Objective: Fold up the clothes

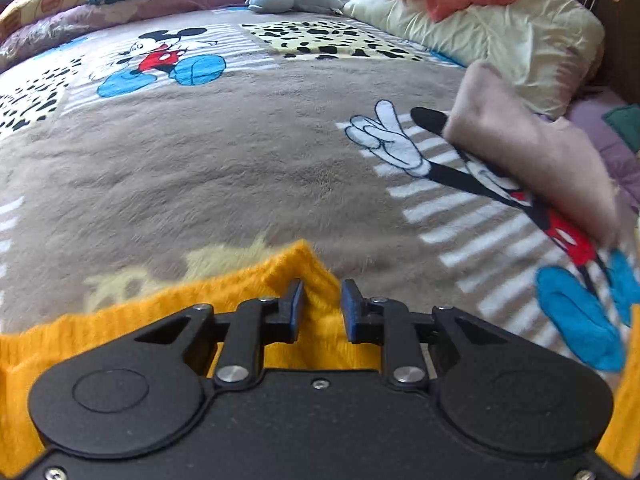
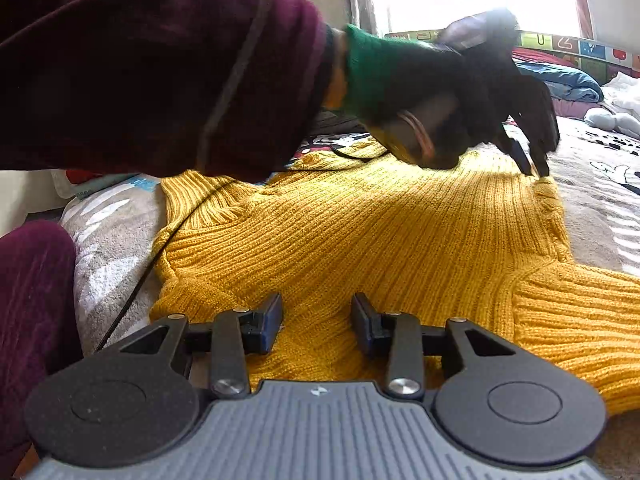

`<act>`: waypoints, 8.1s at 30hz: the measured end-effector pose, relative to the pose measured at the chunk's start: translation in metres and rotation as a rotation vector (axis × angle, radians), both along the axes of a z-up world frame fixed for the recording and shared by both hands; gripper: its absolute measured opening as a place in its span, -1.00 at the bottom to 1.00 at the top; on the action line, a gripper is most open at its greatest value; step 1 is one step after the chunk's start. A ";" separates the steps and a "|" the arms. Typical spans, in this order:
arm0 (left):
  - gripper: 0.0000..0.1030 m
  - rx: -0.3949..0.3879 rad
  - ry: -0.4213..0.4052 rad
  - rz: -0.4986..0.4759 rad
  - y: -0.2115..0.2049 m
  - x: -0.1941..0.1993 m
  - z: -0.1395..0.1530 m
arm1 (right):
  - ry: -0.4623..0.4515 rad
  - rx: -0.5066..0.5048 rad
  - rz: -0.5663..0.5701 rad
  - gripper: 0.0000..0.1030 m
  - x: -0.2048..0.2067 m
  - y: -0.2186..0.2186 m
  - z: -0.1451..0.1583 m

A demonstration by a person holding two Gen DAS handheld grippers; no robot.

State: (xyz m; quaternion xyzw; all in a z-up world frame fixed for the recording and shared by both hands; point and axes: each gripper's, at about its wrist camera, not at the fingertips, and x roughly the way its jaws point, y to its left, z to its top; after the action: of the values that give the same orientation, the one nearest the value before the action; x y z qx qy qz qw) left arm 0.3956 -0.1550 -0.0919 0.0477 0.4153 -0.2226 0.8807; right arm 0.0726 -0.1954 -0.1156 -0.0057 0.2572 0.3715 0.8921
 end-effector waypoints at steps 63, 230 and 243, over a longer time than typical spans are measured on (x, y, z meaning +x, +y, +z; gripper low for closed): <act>-0.44 0.029 -0.033 0.377 0.210 -0.014 0.004 | 0.053 0.082 0.013 -0.22 0.015 -0.011 -0.010; -0.83 -0.267 -0.166 0.560 0.280 -0.313 0.005 | -0.227 -0.377 -0.215 -0.07 -0.089 -0.015 0.029; -0.17 -0.182 -0.319 0.781 0.298 -0.319 0.030 | -0.142 -0.234 -0.025 0.17 -0.054 0.013 0.013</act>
State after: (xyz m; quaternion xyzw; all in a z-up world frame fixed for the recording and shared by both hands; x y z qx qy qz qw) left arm 0.0766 0.1433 -0.0624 -0.1569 0.2395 0.1020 0.9527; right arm 0.0184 -0.1827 -0.1025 -0.1329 0.2349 0.3264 0.9059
